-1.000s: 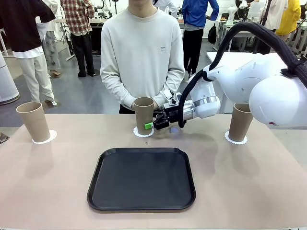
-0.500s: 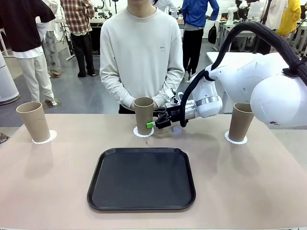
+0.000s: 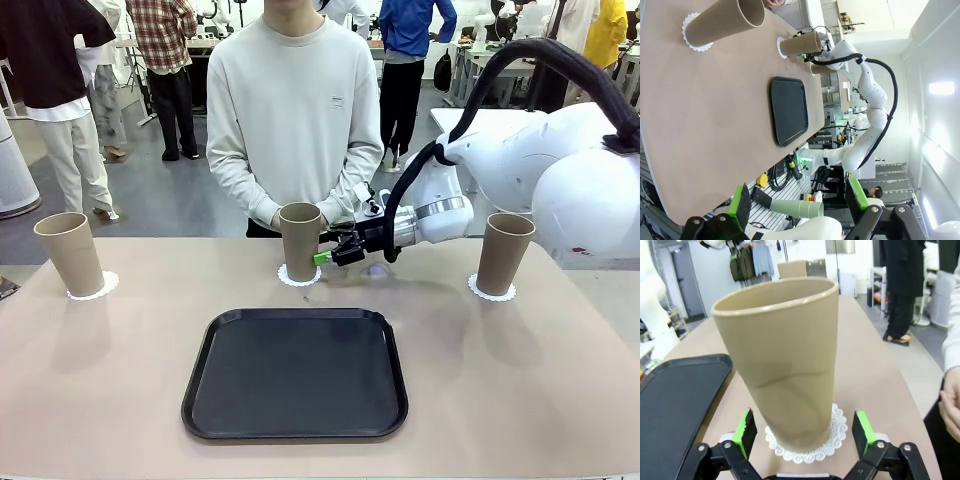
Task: Place coasters on the table and set cups on them.
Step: Take one Reusable plastic cup from the Flat Tray and place it on a coaster set by the human.
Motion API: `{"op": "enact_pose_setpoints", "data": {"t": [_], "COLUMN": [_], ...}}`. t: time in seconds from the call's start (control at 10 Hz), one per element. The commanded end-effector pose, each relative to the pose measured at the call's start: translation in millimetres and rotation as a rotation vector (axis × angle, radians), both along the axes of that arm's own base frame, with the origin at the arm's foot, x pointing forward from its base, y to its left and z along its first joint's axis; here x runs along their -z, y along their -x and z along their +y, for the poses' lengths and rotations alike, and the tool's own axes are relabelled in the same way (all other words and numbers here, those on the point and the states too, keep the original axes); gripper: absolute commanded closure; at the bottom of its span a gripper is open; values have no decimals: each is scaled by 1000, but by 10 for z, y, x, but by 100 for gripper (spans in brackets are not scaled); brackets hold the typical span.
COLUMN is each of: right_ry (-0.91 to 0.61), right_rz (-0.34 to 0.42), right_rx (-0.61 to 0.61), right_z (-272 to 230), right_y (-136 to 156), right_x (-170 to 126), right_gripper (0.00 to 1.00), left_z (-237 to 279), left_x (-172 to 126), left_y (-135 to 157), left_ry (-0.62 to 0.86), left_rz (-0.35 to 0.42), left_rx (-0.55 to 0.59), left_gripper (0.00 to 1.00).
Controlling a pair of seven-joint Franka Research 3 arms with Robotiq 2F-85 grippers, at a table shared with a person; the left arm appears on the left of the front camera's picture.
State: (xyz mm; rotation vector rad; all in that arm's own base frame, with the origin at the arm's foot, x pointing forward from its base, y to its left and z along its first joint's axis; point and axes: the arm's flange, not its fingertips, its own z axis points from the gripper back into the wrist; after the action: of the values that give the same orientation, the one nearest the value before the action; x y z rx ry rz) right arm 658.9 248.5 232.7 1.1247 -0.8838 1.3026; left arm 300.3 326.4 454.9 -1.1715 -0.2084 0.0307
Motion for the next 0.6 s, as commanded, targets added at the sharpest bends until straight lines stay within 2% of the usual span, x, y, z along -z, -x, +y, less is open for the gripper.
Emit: {"op": "enact_pose_setpoints", "data": {"t": [0.0,0.2,0.5], "right_ry": [129,218,403], "right_rz": [30,27,-14], "right_rx": [0,12,54], "right_z": [-97,-188,-278], "right_y": [160,255,487], "right_x": [-94,-239,-774], "right_gripper": [0,0,0], "left_z": [0,0,0], "left_x": [-34,-34,-34], "left_y": [12,12,12], "left_ry": [5,5,5], "left_rz": [11,11,11], "left_rx": [-8,-8,-8], "left_gripper": [0,0,0]}}
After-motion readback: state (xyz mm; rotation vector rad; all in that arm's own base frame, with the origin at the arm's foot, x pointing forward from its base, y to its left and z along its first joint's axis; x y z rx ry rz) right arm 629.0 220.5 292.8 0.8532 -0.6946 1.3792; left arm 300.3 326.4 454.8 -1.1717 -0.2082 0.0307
